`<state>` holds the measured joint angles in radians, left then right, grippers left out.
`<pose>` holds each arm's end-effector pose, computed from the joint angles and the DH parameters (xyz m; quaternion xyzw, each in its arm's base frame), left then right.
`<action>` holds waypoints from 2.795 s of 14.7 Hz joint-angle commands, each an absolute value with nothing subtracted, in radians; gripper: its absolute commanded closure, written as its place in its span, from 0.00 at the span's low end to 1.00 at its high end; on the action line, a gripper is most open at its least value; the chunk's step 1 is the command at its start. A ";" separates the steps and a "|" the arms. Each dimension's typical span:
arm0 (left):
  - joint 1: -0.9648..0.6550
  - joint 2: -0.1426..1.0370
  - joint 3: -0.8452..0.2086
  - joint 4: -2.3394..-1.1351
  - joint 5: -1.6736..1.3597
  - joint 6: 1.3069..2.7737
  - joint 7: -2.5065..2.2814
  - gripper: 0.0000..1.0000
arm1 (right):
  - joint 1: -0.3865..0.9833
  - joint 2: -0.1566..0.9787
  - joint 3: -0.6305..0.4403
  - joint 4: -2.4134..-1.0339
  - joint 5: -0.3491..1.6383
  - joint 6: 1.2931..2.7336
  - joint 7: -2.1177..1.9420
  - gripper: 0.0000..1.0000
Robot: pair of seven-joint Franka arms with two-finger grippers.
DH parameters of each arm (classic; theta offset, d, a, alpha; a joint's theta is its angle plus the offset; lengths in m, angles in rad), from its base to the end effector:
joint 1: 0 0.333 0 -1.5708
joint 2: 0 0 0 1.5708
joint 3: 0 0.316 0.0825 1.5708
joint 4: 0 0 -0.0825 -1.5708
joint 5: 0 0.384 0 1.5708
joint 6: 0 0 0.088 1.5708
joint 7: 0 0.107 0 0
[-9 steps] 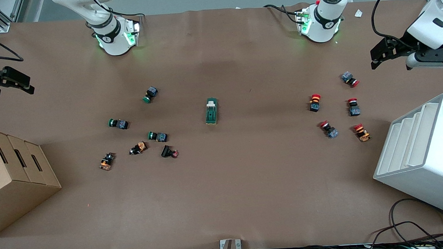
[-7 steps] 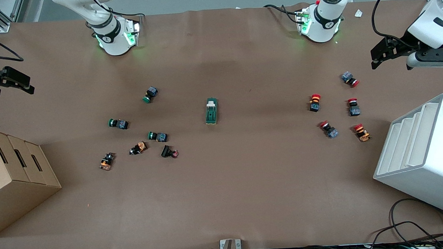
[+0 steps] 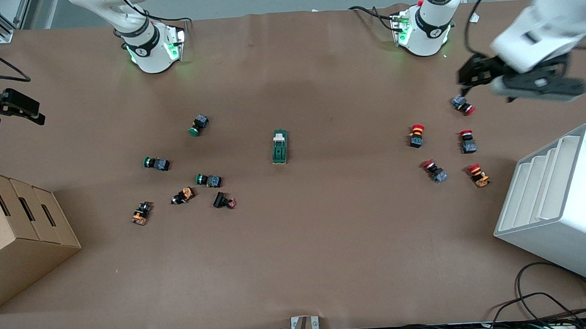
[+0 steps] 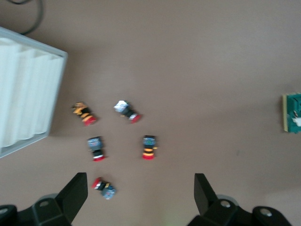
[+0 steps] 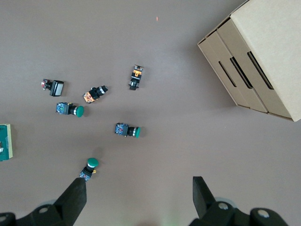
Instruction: Close load switch with both arms
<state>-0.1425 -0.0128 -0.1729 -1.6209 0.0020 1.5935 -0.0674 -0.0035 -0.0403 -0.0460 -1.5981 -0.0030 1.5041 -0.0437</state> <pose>0.5244 -0.1715 0.6098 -0.9923 0.1237 0.0069 0.0035 0.5340 -0.0273 0.6280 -0.9996 0.0029 0.0269 0.0007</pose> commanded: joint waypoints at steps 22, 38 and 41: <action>-0.871 0.713 -0.442 -1.781 1.243 2.105 -2.144 0.00 | 0.440 0.403 -0.040 -1.644 0.259 1.882 0.951 0.00; -0.893 0.854 -0.436 -1.875 1.821 1.928 -2.582 0.01 | 0.765 0.534 -0.038 -1.853 0.471 2.325 1.155 0.00; -0.894 0.854 -0.436 -1.876 1.821 1.928 -2.580 0.01 | 0.816 0.546 -0.040 -1.867 0.472 2.362 1.213 0.00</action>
